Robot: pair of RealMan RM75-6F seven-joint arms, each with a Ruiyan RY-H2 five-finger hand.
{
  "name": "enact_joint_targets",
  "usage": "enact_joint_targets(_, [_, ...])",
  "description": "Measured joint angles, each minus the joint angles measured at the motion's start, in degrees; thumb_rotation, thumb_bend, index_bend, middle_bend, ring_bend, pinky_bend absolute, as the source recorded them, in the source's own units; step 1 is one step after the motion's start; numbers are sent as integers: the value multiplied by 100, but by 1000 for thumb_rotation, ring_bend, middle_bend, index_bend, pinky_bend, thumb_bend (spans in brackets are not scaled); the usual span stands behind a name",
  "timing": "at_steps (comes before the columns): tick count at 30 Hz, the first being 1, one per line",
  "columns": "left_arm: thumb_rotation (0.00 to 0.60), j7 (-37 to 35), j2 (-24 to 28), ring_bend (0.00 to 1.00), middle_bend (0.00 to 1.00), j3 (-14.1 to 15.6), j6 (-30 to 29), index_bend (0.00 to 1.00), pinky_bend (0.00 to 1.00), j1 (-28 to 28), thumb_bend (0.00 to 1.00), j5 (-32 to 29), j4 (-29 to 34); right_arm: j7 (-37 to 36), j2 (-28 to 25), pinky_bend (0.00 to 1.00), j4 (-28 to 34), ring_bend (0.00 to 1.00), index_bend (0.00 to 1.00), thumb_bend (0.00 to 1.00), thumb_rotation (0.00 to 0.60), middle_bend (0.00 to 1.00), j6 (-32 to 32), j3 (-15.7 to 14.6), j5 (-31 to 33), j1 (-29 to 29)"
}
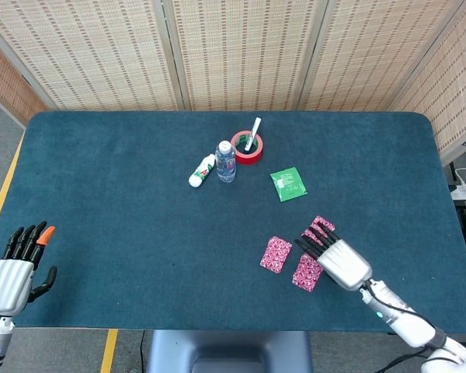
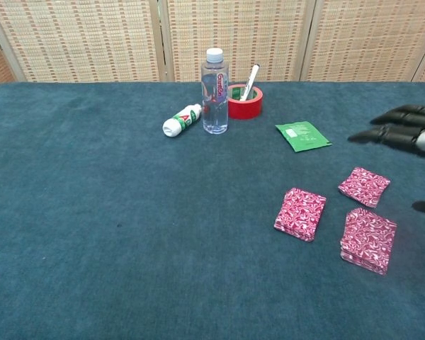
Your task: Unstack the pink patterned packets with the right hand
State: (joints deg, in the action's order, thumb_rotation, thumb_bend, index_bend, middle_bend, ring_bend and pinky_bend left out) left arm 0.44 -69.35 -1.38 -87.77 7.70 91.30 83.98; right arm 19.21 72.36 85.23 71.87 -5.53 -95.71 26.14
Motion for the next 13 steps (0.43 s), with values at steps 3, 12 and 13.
enact_joint_targets(3, [600, -18, -1, 0, 0, 12, -37, 0, 0, -19, 463, 26, -14, 73, -15, 0, 243, 0, 0, 190, 600, 35, 741, 180, 514, -541])
enact_joint_targets(12, [600, -82, 16, 0, 0, -13, 5, 0, 0, -8, 463, -29, -23, 528, -217, 0, 863, 0, 0, 190, 600, 15, 1269, 554, 1763, -1398])
enact_joint_targets(13, [600, -52, 12, 0, 0, -6, -4, 0, 0, -9, 463, -7, -15, 463, -234, 0, 856, 0, 0, 190, 600, 10, 1259, 564, 1728, -1407])
